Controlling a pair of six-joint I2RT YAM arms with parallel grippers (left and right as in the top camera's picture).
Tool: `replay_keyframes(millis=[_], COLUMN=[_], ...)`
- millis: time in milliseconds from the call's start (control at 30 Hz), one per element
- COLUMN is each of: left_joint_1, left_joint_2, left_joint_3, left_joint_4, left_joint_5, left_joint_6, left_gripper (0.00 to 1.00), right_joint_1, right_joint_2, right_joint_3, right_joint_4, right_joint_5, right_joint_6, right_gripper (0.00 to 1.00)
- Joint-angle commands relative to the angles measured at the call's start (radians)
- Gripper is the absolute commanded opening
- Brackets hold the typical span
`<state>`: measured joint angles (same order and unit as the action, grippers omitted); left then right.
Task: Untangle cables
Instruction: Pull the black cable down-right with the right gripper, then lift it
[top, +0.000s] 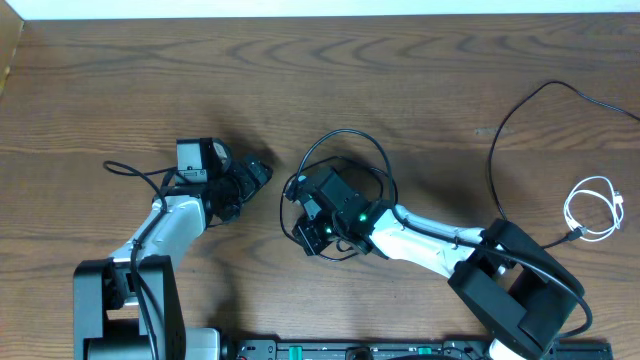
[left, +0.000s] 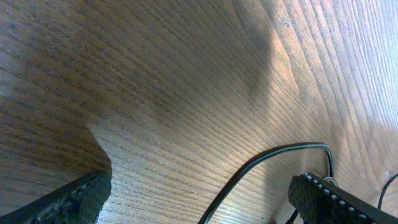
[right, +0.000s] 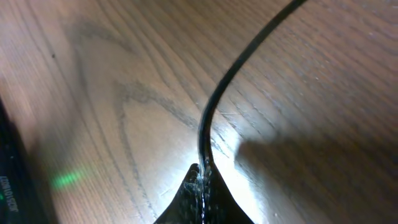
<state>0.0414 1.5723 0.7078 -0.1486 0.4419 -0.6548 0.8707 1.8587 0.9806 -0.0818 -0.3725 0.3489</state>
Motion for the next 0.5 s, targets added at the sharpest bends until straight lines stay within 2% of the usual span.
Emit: replay_keyframes(millis=[0, 67, 100, 133, 167, 200, 267, 467], left_joint_1=[0.002, 0.002, 0.002, 0.002, 0.002, 0.002, 0.002, 0.002], left_joint_2=[0.001, 0.001, 0.001, 0.001, 0.001, 0.001, 0.001, 0.001], left_joint_3=[0.005, 0.005, 0.005, 0.005, 0.005, 0.005, 0.005, 0.005], left_joint_4=[-0.006, -0.006, -0.006, -0.006, -0.006, -0.006, -0.006, -0.006], left_joint_5=[-0.040, -0.040, -0.040, -0.040, -0.040, -0.040, -0.040, -0.040], left_joint_6=[0.006, 0.006, 0.006, 0.006, 0.006, 0.006, 0.006, 0.006], left_gripper=[0.98, 0.98, 0.98, 0.98, 0.98, 0.98, 0.98, 0.98], right_joint_1=[-0.023, -0.034, -0.035, -0.035, -0.031, -0.026, -0.011, 0.031], right_joint_2=[0.011, 0.011, 0.011, 0.011, 0.011, 0.011, 0.011, 0.014], right_joint_3=[-0.003, -0.003, -0.003, -0.003, -0.003, -0.003, -0.003, -0.003], right_joint_4=[-0.017, -0.040, -0.049, -0.054, -0.057, -0.056, -0.049, -0.022], right_joint_5=[0.019, 0.019, 0.019, 0.015, 0.012, 0.011, 0.015, 0.064], right_joint_6=[0.003, 0.003, 0.003, 0.003, 0.003, 0.003, 0.003, 0.002], right_gripper=[0.01, 0.01, 0.06, 0.18, 0.41, 0.45, 0.49, 0.52])
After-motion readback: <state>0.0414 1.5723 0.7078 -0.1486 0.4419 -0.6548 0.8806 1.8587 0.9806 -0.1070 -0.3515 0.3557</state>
